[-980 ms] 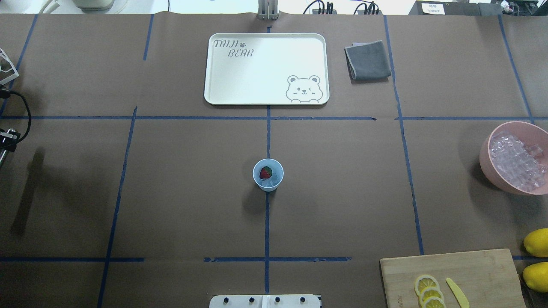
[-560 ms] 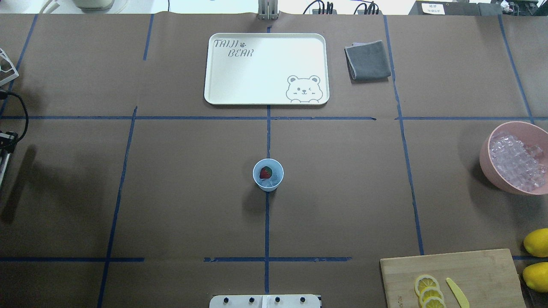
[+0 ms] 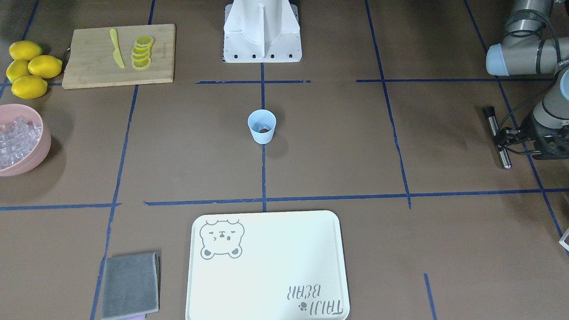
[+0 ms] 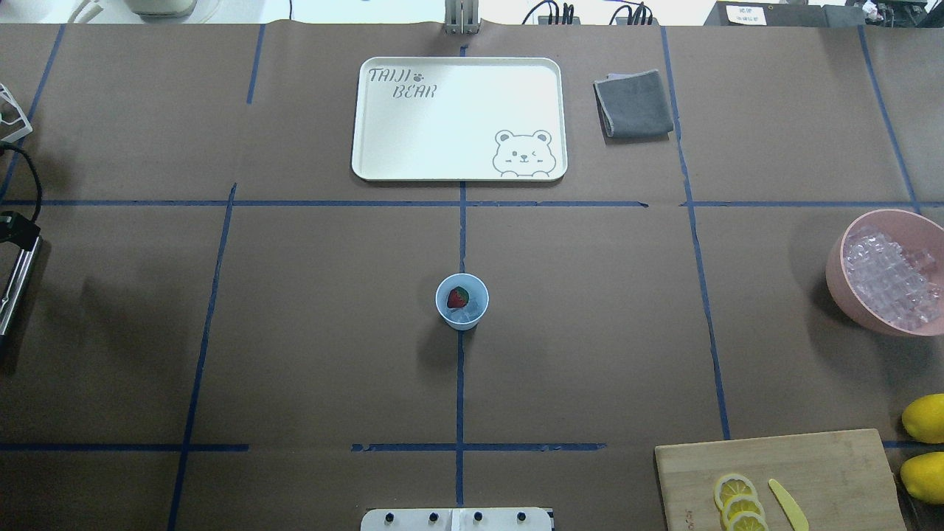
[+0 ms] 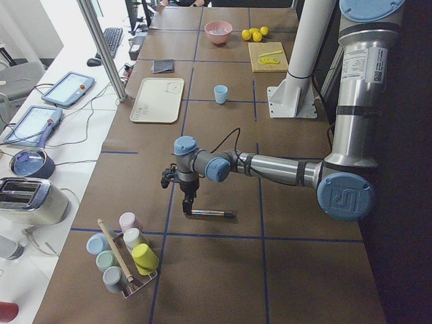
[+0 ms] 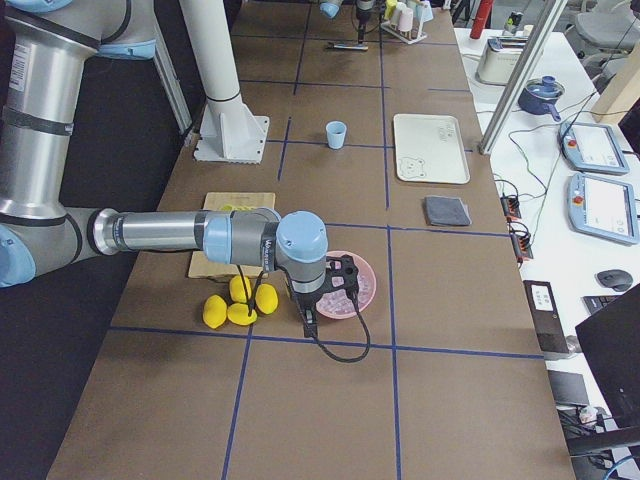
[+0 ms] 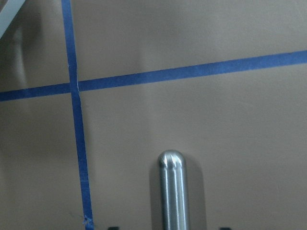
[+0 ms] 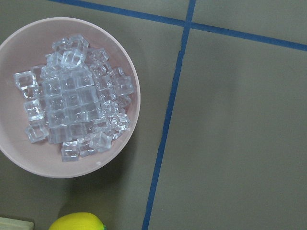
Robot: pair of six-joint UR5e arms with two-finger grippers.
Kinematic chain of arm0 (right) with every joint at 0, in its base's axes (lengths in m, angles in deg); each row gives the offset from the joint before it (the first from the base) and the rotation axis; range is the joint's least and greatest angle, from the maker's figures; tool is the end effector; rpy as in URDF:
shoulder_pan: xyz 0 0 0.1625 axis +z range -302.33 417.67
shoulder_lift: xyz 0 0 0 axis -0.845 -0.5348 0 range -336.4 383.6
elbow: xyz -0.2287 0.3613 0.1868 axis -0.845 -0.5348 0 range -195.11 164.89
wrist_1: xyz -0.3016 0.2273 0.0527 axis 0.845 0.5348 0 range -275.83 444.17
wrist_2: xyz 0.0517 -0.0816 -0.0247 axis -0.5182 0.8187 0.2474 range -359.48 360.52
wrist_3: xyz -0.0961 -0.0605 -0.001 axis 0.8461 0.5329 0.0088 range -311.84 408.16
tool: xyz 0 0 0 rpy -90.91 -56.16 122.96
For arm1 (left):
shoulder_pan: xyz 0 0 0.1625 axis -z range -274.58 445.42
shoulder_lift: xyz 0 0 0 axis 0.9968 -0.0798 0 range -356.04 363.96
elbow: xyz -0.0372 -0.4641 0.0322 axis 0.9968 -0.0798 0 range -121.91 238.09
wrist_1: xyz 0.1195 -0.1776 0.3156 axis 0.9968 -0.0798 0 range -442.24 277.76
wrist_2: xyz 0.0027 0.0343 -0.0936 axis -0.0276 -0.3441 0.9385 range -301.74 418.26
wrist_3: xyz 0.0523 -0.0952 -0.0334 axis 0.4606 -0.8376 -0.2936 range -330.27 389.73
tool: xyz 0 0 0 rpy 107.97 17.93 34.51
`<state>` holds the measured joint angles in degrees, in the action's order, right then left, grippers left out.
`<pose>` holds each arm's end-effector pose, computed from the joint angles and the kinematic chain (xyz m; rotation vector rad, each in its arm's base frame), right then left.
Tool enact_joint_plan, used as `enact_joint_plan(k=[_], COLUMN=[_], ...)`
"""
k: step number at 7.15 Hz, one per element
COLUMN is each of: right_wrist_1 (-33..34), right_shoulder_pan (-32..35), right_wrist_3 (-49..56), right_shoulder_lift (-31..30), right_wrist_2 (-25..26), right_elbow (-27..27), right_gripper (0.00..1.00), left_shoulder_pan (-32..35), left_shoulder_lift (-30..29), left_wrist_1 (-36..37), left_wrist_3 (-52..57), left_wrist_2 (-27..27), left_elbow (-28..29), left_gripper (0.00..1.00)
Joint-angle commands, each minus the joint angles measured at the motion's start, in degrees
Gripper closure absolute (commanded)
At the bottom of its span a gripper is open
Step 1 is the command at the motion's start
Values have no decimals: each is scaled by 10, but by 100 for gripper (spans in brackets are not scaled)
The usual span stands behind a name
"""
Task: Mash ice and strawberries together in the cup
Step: 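Set the muddler down on the table and open the left gripper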
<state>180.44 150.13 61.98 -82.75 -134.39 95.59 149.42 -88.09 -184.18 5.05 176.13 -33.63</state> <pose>0.0669 -0.3192 0.6669 0.0795 -0.7814 -0.1749 0.1456 -0.4813 0.6752 0.0359 0.5519 0.0890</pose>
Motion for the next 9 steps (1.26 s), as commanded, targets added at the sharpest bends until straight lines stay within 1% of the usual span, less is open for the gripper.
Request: enact_joint_plan(k=[1,2,3,4,5,7,9], right_wrist_1=[0,0,0,0,0,0,0], right_shoulder_pan=[0,0,0,0,0,0,0], right_wrist_3=[-1,-1,-1,-1,-1,-1,-1], right_shoulder_lift=[0,0,0,0,1,1,0], right_wrist_2=[0,0,0,0,0,0,0], right_elbow=[0,0,1,1,2,2,2], right_gripper=[1,1,1,1,1,1,1], left_shoulder_pan=[72,123,187,249,290,332,335], left_shoulder_lift=[-8,-10,-9,-2,7,28,45], left_wrist_1=[53,87,124,140,141,141,139], left_wrist_3=[147,210,270,303,307,328,333], left_wrist_2=[40,68,134,193,223,228,221], left_elbow=[-3,-4,-4,-6,-15,-22,-29], left_gripper=[0,0,0,0,0,0,0])
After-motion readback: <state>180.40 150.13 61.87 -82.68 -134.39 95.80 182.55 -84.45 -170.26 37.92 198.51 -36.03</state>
